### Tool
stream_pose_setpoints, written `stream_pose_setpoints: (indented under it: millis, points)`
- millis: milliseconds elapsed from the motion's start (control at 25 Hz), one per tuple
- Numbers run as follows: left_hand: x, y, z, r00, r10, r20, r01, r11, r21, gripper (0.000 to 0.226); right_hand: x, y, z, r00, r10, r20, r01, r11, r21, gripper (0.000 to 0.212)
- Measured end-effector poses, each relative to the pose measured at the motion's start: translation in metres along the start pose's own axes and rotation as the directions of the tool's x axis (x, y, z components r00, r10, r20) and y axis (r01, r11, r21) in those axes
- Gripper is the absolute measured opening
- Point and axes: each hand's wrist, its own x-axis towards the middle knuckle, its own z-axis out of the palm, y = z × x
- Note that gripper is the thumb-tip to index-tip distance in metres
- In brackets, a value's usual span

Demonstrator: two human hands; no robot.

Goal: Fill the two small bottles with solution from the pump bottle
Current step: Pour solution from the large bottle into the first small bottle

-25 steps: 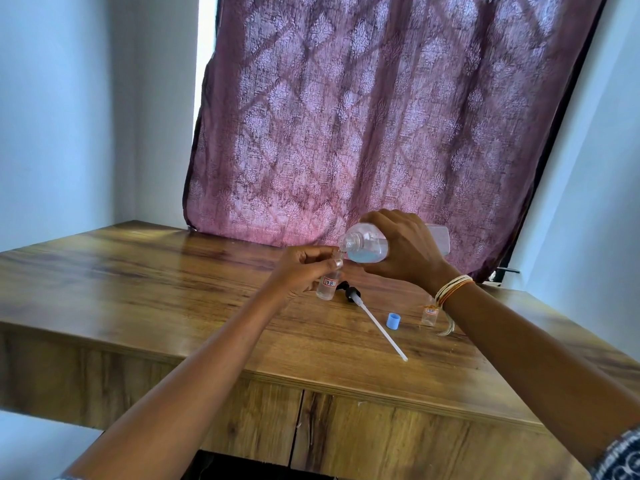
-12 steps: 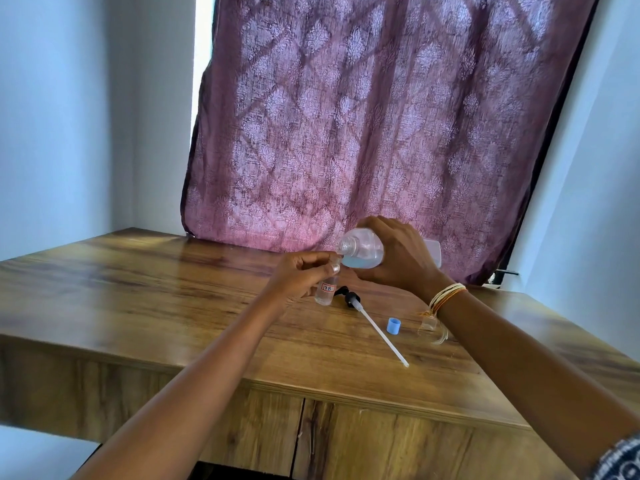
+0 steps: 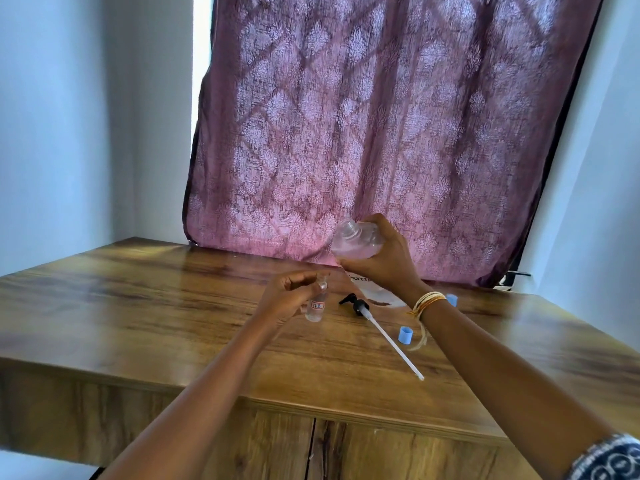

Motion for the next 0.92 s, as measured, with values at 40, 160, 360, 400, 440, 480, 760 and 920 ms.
stream_pose_setpoints:
  millis: [40,160,360,400,440,480,760,920]
  points:
    - [0.000,-0.004,-0.003,1.000,-0.007,-0.007,0.007,1.000,0.003,0.020,0.002,0.003,0.005,0.999,0.050,-0.018,-0.049,0.997,0.059,0.067]
    - [0.001,-0.015,-0.011,0.998,-0.048,-0.035,0.048,0.999,0.006,0.020,0.012,0.013,0.025,0.976,0.217,-0.032,-0.200,0.940,0.278,0.070]
    - [-0.004,-0.023,-0.019,0.999,-0.043,-0.020,0.043,0.999,0.007,0.020,0.022,0.026,0.060,0.921,0.390,0.004,-0.354,0.830,0.431,0.054]
    - [-0.005,-0.024,-0.020,0.999,-0.032,-0.017,0.032,0.999,0.015,0.020,0.021,0.028,0.066,0.915,0.403,0.026,-0.370,0.809,0.458,0.049]
    - [-0.004,-0.025,-0.021,0.999,-0.025,-0.024,0.026,0.999,0.028,0.022,0.020,0.032,0.073,0.913,0.406,0.048,-0.377,0.791,0.481,0.044]
    - [-0.004,-0.026,-0.022,0.999,-0.023,-0.032,0.024,0.999,0.040,0.025,0.019,0.035,0.078,0.913,0.402,0.067,-0.380,0.780,0.498,0.041]
    - [-0.001,-0.034,-0.030,0.997,-0.043,-0.062,0.047,0.997,0.067,0.026,0.023,0.043,0.098,0.932,0.350,0.097,-0.342,0.756,0.558,0.032]
    - [-0.001,-0.033,-0.028,0.996,-0.075,-0.051,0.076,0.997,0.013,0.023,0.033,0.039,0.109,0.943,0.282,0.177,-0.333,0.769,0.546,0.027]
